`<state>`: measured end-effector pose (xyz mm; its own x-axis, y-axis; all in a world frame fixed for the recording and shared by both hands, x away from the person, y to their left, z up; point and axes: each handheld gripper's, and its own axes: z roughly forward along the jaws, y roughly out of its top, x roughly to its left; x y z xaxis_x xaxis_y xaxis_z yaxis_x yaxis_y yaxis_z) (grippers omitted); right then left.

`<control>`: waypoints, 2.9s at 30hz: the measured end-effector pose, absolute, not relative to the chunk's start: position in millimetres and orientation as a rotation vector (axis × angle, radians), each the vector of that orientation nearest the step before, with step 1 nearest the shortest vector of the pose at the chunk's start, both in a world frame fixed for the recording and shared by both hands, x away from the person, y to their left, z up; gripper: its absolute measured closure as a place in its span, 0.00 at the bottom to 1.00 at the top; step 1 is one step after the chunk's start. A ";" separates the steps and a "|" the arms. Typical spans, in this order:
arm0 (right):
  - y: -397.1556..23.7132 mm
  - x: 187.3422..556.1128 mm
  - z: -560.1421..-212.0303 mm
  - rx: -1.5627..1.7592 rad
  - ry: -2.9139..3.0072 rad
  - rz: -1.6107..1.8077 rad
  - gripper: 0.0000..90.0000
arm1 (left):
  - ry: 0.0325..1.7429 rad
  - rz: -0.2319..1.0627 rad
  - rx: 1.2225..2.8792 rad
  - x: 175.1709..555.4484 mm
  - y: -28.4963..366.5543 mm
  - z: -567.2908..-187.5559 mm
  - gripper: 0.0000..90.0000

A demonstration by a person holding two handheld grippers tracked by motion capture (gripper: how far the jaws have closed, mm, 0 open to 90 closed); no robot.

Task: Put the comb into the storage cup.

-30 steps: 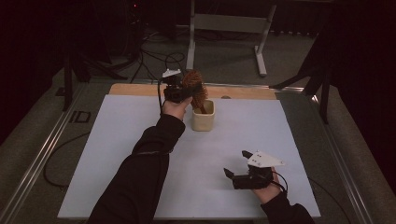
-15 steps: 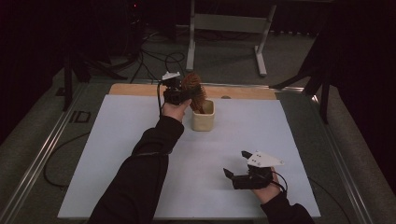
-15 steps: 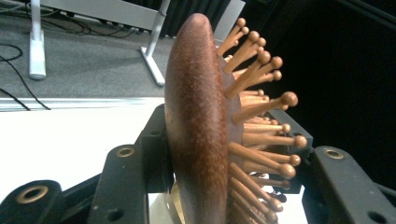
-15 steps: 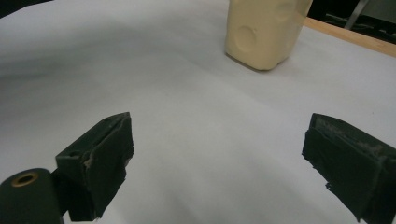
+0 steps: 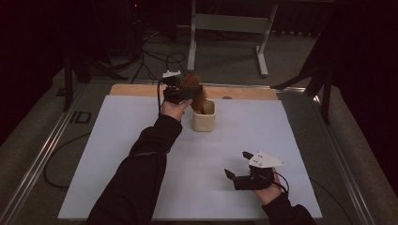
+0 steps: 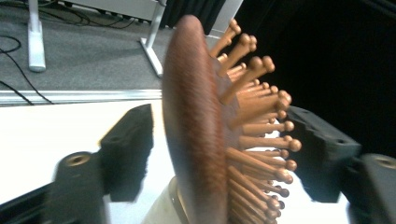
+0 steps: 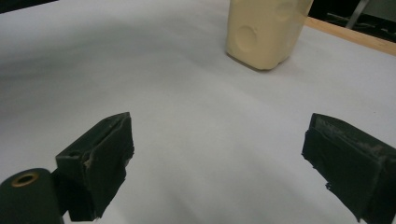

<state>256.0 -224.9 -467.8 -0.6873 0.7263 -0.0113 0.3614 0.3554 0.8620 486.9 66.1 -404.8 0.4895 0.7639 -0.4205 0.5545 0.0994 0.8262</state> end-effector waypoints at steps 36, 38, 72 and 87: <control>-224.9 259.5 -470.7 0.972 2.253 1.275 0.09 | 0.947 0.327 1.820 449.6 111.7 -392.7 0.00; -224.8 259.5 -470.8 0.972 2.255 1.275 0.09 | 0.938 0.323 1.830 448.1 114.9 -392.5 0.00; -222.5 259.9 -470.3 0.967 2.255 1.268 0.09 | 0.800 0.331 1.902 381.8 179.5 -407.0 0.00; -220.8 259.9 -471.2 0.968 2.260 1.267 0.09 | 0.747 0.328 1.907 342.0 200.9 -431.5 0.00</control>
